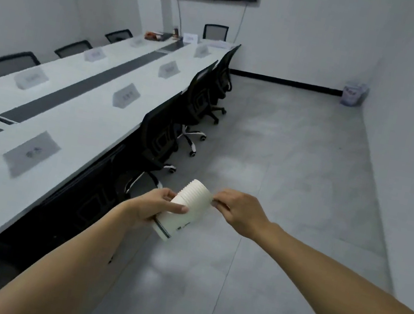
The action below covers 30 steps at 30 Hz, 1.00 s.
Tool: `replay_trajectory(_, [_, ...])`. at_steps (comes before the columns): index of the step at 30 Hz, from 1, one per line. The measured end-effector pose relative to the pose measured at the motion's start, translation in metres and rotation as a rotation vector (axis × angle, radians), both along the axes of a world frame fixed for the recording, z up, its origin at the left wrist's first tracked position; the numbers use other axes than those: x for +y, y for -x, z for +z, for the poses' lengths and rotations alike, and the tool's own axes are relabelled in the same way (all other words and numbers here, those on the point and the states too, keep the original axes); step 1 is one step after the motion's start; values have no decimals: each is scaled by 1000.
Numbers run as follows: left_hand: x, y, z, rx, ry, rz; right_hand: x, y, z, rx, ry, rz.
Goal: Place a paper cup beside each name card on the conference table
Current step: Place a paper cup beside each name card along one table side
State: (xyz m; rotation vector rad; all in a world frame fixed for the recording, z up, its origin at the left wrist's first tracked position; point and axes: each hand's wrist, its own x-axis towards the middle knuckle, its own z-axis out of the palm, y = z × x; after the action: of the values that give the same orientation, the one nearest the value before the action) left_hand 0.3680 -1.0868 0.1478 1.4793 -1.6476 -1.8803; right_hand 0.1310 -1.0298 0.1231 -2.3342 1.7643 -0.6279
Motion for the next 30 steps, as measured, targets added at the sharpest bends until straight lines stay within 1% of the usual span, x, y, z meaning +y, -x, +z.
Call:
replay_trajectory(2, [-24,-9,-1,43,-2,118,-42,-3,7,-35,-21,32])
replay_trajectory(5, [-57,-33,-7,96,-4,356,-106,-28,6,-100,-118,95])
replay_trajectory(9, [-108,-81,-18,100,16,530,-185,-76,2,-182,-224,165])
replay_trajectory(13, [-175,-140,-28,51,11,553,-269,-133,1,-205,-289,222])
replay_trajectory(16, [-213,-177,-21,47,-28,502,-320,-172,14,-231,-341,265])
replay_trajectory(19, [-252,-220,-9,55,-8,489,-378,-219,28,-252,-399,329])
replay_trajectory(21, [-265,-235,-5,17,3,471,-397,-238,35,-304,-425,353])
replay_trajectory(25, [-293,-283,-10,-24,11,542,-446,-294,38,-358,-529,450])
replay_trajectory(30, [-320,-335,-22,-108,5,639,-503,-358,22,-322,-632,597])
